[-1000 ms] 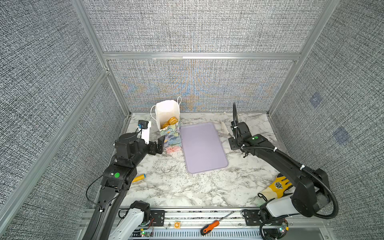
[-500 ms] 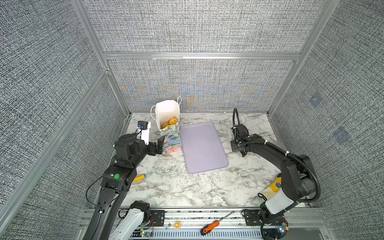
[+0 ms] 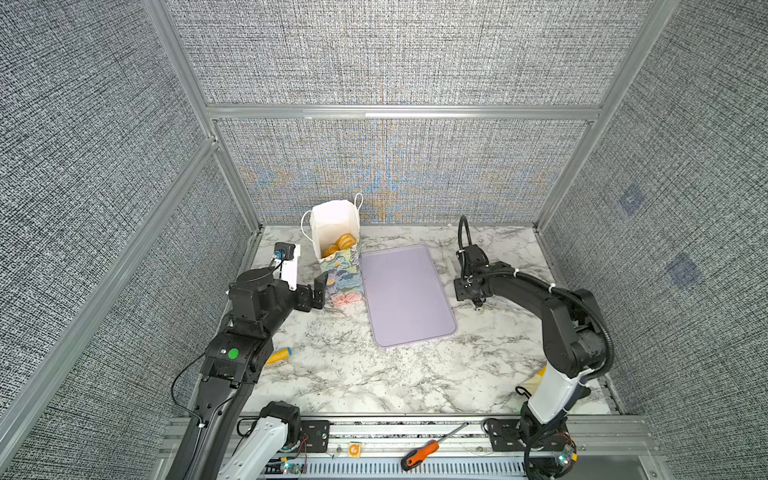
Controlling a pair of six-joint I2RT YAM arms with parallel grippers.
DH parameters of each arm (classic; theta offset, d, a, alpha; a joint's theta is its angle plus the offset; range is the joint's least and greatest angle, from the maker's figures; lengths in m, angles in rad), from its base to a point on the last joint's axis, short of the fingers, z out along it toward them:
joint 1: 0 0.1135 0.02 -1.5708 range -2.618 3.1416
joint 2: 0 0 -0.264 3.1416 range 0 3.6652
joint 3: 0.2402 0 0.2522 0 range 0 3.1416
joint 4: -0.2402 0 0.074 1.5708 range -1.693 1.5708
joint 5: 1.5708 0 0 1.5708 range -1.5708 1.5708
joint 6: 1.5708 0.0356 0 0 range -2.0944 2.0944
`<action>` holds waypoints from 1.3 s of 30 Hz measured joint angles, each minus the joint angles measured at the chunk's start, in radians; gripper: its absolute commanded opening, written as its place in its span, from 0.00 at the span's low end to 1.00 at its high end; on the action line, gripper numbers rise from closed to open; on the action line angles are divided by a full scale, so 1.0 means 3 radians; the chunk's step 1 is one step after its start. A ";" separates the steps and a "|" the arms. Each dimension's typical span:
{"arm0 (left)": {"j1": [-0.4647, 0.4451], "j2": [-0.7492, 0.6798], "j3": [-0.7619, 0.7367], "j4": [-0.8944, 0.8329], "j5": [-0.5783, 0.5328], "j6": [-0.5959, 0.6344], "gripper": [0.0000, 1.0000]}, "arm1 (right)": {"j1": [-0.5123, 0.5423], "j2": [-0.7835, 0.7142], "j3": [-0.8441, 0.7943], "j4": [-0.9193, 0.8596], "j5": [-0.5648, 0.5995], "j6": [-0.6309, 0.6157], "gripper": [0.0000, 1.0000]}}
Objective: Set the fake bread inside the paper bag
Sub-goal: 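Lower the tongs onto the table beside the tray with the right gripper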
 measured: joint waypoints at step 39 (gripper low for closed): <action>0.0000 0.0024 -0.0038 -0.0023 -0.0076 -0.0001 0.99 | -0.0095 0.0465 0.0248 0.0003 -0.0178 -0.0052 0.91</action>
